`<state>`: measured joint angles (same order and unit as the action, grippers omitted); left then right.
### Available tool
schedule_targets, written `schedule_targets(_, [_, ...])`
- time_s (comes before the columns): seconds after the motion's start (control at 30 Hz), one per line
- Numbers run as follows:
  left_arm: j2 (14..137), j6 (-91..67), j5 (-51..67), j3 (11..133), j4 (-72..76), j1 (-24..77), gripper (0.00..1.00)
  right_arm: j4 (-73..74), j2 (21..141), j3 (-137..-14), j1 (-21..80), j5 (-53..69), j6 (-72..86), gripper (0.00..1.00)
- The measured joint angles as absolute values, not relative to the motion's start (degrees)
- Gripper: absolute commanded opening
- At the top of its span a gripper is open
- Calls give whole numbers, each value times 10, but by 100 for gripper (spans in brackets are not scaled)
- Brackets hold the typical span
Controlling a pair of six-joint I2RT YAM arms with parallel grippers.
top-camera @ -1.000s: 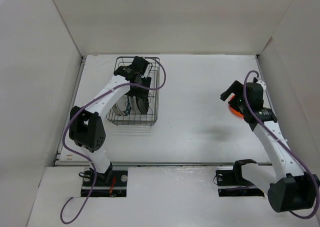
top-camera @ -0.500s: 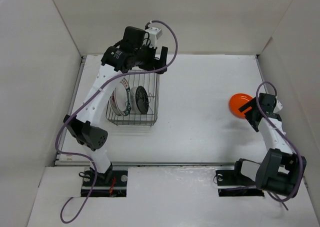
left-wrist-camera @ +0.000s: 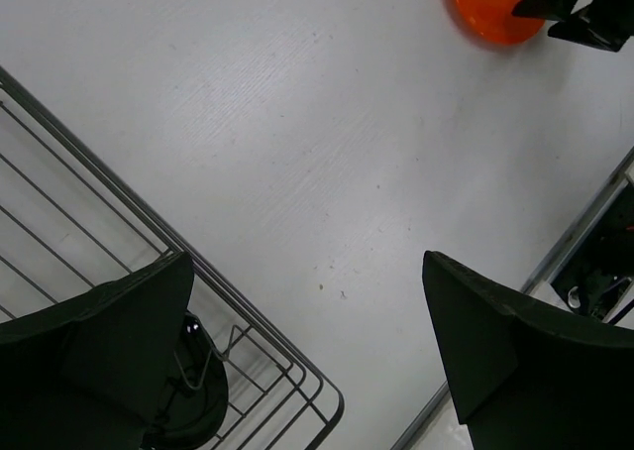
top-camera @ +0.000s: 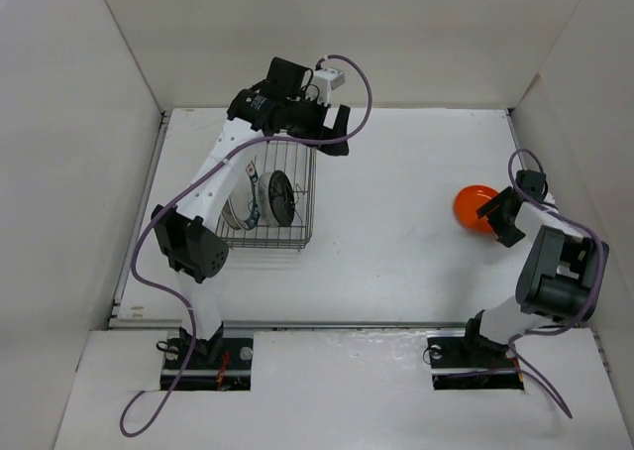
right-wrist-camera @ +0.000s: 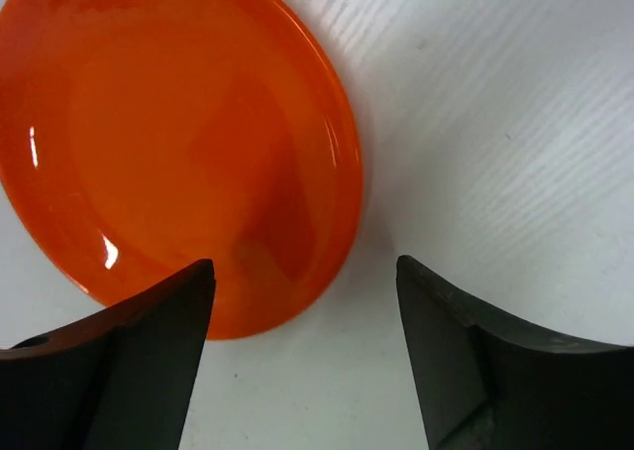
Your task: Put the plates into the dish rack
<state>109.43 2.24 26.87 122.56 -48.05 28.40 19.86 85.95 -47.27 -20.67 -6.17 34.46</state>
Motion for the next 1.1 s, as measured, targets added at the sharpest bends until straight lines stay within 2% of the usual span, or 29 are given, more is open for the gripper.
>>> schedule_targets(0.07, [1094, 26, 273, 1226, -480, 284, 100, 200, 895, -494, -207, -57, 338, 67])
schedule_targets(0.1, [1094, 27, 275, 1226, -479, 284, 100, 203, 910, -504, -207, -57, 334, 56])
schedule_targets(0.13, [1094, 27, 276, 1226, -479, 284, 100, 204, 919, -513, -207, -57, 332, 50])
schedule_targets(0.2, [1094, 28, 277, 1226, -479, 284, 100, 210, 927, -521, -207, -59, 326, 26])
schedule_targets(0.3, [1094, 29, 280, 1226, -479, 284, 100, 222, 936, -544, -209, -60, 329, 1])
schedule_targets(0.67, [1098, 37, 277, 1226, -479, 284, 100, 219, 941, -564, -210, -37, 324, 0])
schedule_targets(0.9, [1124, 44, 288, 1260, -469, 284, 100, 182, 829, -508, -191, 52, 316, 0])
schedule_targets(1.1, [1129, 40, 348, 1265, -407, 284, 100, 124, 750, -501, -96, 84, 313, 0])
